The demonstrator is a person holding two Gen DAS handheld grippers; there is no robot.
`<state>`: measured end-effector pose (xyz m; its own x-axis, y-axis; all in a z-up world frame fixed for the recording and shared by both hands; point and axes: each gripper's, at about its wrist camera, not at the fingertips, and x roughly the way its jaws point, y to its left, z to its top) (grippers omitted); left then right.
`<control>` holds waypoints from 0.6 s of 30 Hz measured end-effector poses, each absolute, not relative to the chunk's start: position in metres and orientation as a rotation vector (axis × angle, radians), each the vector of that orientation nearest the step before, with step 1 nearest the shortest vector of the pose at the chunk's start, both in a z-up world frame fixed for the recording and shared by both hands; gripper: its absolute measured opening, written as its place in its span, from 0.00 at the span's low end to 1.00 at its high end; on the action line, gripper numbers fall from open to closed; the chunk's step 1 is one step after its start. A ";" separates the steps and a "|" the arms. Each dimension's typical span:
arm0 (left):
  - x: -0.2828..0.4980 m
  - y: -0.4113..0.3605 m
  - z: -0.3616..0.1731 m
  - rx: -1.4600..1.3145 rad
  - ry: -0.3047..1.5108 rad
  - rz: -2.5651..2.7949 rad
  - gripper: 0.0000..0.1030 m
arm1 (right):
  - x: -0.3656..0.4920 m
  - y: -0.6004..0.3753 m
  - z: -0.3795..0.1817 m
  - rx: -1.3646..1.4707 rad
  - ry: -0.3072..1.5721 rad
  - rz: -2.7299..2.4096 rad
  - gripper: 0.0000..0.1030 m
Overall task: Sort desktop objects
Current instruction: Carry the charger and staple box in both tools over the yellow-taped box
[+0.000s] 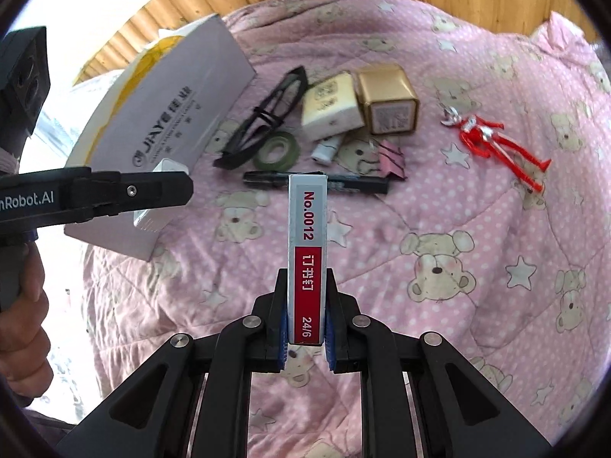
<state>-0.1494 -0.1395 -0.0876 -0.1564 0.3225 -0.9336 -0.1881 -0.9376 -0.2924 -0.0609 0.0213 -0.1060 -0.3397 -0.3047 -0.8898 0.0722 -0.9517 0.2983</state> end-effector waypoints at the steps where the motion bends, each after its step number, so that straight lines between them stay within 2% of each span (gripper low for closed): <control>1: -0.150 -0.139 -0.088 -1.777 -0.155 2.163 0.51 | -0.061 0.019 -0.104 1.642 -0.297 -2.379 0.15; 8: -0.141 -0.145 -0.064 -1.717 -0.192 2.190 0.51 | -0.055 0.011 -0.088 1.615 -0.302 -2.383 0.15; 18: -0.133 -0.162 -0.025 -1.614 -0.278 2.237 0.51 | -0.061 -0.008 -0.052 1.544 -0.201 -2.409 0.15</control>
